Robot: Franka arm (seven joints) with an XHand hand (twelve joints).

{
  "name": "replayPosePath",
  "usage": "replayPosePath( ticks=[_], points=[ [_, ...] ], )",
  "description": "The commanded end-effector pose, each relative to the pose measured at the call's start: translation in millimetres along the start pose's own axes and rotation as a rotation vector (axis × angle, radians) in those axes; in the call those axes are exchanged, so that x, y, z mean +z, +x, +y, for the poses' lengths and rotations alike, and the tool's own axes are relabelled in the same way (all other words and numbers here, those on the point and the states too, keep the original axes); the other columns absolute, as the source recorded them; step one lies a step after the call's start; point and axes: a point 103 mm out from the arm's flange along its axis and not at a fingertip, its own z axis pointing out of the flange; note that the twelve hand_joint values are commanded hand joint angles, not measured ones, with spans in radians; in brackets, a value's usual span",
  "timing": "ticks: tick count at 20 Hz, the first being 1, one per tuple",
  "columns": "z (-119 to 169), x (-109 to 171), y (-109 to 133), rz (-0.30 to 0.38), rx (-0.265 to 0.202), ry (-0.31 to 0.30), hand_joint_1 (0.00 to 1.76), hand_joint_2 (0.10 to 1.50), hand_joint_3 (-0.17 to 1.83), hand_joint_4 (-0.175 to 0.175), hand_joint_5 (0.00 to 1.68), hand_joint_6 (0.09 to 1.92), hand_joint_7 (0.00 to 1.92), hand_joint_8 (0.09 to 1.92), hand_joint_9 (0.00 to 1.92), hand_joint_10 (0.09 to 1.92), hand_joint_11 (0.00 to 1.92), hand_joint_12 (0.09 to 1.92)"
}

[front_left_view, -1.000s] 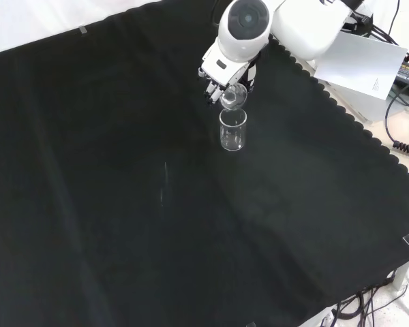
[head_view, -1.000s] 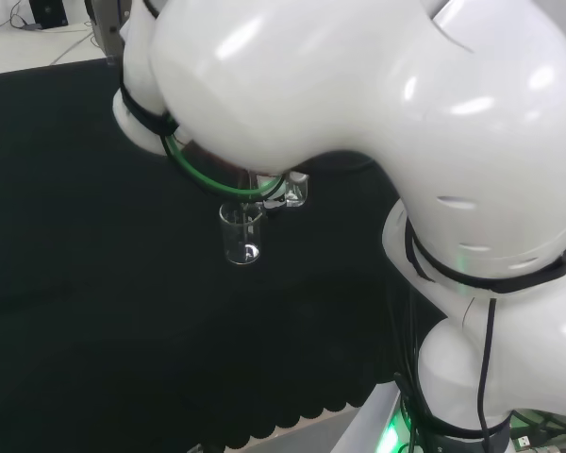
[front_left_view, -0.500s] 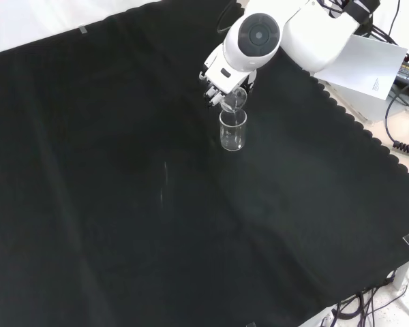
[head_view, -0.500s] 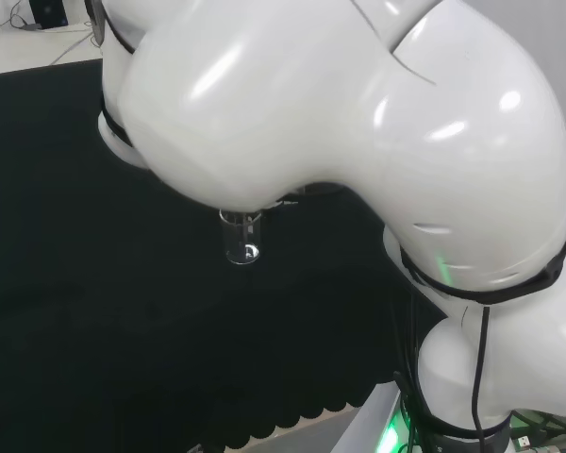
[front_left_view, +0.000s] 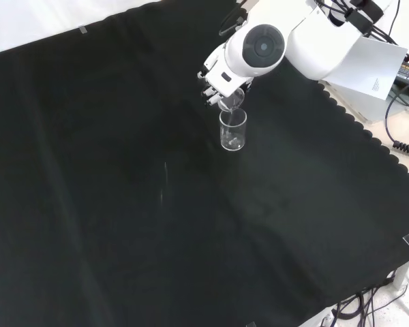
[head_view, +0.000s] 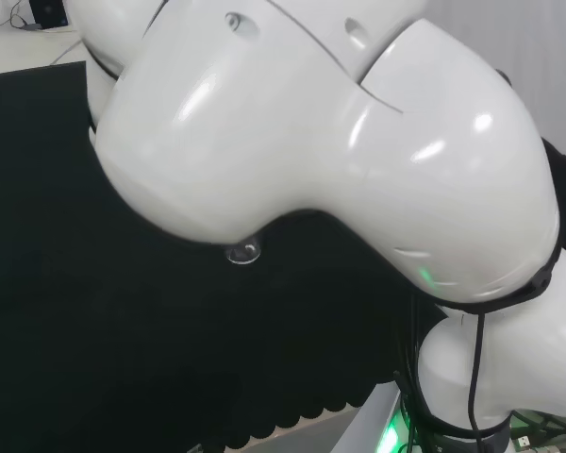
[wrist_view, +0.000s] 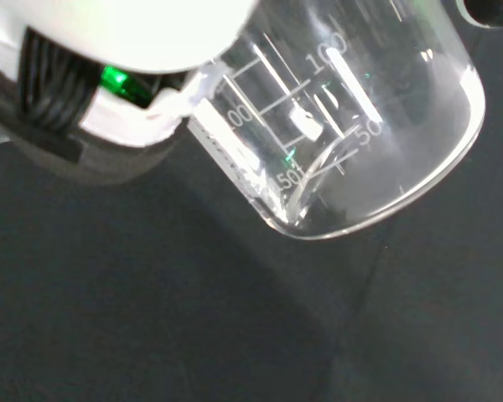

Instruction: Pour the water from the handheld beaker into the one on the table.

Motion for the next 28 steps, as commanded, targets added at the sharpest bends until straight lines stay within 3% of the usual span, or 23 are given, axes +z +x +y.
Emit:
replayPosePath(
  ticks=[1, 28],
  points=[
    [-0.6, -5.5, 4.3, -0.039, 0.000, 0.004, 1.16, 0.59, 0.78, 0.088, 1.27, 0.74, 1.53, 0.75, 1.81, 0.22, 1.49, 0.66],
    [2.5, -9.7, 9.6, -0.165, 0.005, 0.062, 1.15, 0.60, 0.78, 0.098, 1.26, 0.75, 1.52, 0.75, 1.81, 0.23, 1.49, 0.66]
  ],
)
